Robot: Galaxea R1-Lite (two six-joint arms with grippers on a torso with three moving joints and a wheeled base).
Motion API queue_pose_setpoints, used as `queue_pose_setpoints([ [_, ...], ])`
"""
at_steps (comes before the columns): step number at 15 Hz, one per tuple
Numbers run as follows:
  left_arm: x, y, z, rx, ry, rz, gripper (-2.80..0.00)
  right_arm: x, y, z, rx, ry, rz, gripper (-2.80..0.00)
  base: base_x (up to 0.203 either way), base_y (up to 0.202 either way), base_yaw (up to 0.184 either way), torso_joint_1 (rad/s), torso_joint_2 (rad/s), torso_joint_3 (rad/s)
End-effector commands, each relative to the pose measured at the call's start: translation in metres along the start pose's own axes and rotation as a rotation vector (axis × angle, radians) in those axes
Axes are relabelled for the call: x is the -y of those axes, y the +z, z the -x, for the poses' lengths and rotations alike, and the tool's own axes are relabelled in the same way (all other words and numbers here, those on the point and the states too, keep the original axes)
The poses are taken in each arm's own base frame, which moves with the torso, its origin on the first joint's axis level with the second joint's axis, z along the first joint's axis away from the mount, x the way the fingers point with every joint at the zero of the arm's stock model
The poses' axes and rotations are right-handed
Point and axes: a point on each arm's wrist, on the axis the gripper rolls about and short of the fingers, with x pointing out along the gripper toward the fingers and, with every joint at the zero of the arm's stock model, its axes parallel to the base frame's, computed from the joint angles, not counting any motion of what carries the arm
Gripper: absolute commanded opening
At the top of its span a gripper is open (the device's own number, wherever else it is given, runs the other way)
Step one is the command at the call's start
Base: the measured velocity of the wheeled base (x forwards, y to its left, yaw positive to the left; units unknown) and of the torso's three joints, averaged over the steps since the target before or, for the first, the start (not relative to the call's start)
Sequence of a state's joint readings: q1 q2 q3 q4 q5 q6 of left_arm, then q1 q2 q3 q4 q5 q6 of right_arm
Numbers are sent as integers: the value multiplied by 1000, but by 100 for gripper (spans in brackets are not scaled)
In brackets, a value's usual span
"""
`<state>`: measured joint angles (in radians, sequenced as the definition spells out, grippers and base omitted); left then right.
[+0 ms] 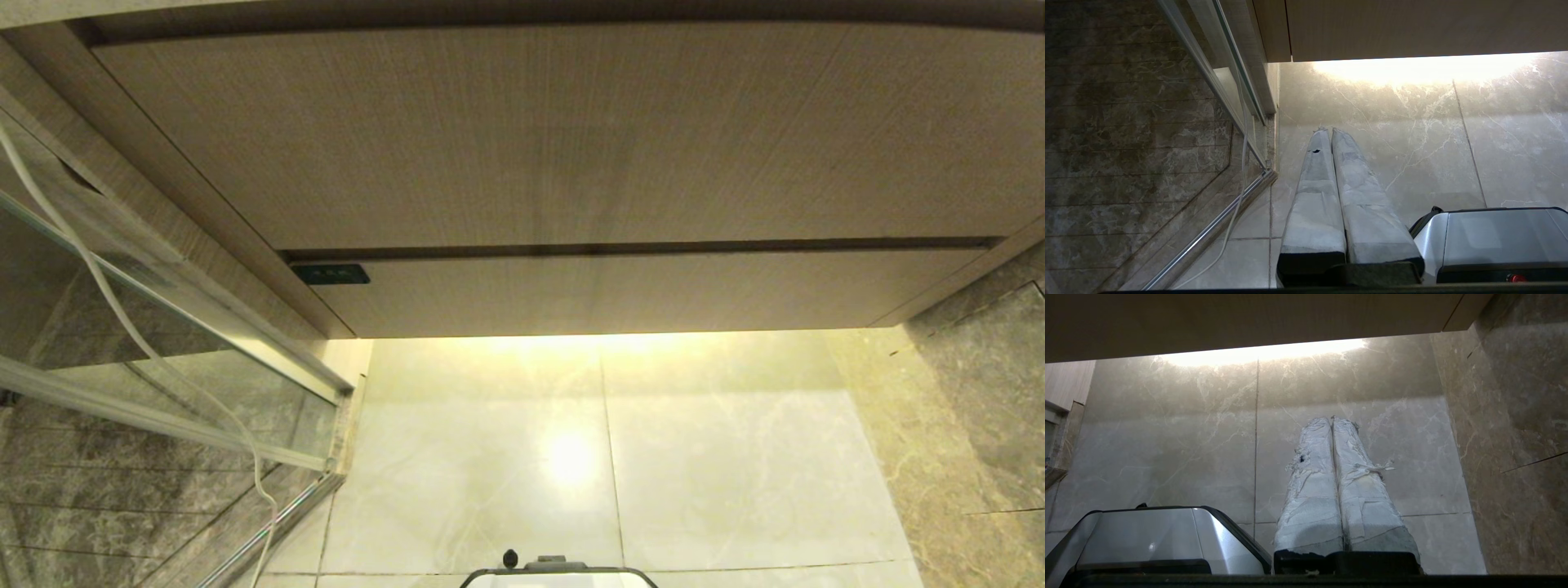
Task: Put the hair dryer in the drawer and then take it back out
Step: Pull open the drawer
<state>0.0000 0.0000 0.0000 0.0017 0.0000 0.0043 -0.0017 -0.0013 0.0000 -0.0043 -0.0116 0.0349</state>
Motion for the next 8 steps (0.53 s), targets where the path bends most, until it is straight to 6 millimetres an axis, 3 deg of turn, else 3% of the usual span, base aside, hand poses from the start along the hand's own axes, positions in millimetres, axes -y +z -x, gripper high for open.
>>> queue_pose_setpoints([
  [1,0,0,0,-1,0,0,-280,0,-1,0,-2,1,-3,-280,0,0,0,0,0,0],
  [8,0,0,0,1,0,0,-280,0,0,0,-3,1,4,-280,0,0,0,0,0,0],
])
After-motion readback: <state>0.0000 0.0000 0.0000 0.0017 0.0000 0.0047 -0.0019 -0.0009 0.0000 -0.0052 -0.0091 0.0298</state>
